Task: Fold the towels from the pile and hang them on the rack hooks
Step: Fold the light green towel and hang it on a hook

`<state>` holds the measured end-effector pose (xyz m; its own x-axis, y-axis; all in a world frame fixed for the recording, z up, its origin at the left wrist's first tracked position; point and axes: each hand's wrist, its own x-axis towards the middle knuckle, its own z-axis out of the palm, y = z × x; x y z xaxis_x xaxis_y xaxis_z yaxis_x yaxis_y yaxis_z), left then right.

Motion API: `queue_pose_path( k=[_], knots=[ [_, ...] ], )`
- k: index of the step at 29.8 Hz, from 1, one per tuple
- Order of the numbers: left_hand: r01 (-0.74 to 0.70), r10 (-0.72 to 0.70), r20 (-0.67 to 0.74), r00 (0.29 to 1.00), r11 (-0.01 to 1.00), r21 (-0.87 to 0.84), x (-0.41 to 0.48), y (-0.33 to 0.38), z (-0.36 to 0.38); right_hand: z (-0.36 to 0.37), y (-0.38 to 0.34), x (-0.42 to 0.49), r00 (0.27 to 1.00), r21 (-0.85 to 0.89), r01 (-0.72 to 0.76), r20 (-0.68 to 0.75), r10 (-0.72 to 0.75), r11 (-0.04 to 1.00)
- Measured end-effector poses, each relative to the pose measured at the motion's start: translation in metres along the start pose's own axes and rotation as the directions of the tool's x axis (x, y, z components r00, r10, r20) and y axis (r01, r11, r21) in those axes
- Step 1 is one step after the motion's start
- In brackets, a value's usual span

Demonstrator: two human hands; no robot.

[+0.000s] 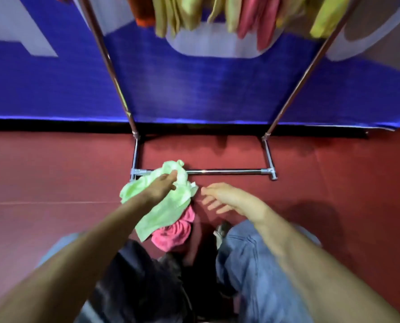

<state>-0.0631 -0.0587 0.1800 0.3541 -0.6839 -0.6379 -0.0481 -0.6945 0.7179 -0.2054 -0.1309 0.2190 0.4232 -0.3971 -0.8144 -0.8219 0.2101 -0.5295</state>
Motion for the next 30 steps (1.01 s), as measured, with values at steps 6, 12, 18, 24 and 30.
queue_pose_path(
  k=[6,12,18,24,30],
  knots=[
    [0.222,-0.218,-0.172,0.961,0.975,0.008,0.059,-0.088,-0.004,0.003,-0.028,0.050,0.990,0.000,0.138,0.022,-0.138,0.990],
    [0.435,-0.450,-0.314,0.836,0.892,-0.121,0.124,-0.146,0.004,0.004,-0.019,0.107,0.997,-0.021,0.078,0.008,-0.078,0.997],
    [0.441,-0.517,-0.455,0.725,0.856,-0.269,0.167,-0.201,0.002,0.025,-0.016,0.121,0.994,0.100,0.050,0.093,-0.060,0.994],
    [0.474,-0.592,-0.390,0.705,0.802,-0.363,0.197,-0.248,0.020,0.022,-0.018,0.133,0.980,0.174,0.085,0.162,-0.114,0.981],
    [0.271,-0.532,-0.382,0.756,0.785,-0.557,0.207,-0.267,0.024,0.014,-0.008,0.138,0.982,0.194,-0.029,0.191,-0.009,0.981]
  ],
)
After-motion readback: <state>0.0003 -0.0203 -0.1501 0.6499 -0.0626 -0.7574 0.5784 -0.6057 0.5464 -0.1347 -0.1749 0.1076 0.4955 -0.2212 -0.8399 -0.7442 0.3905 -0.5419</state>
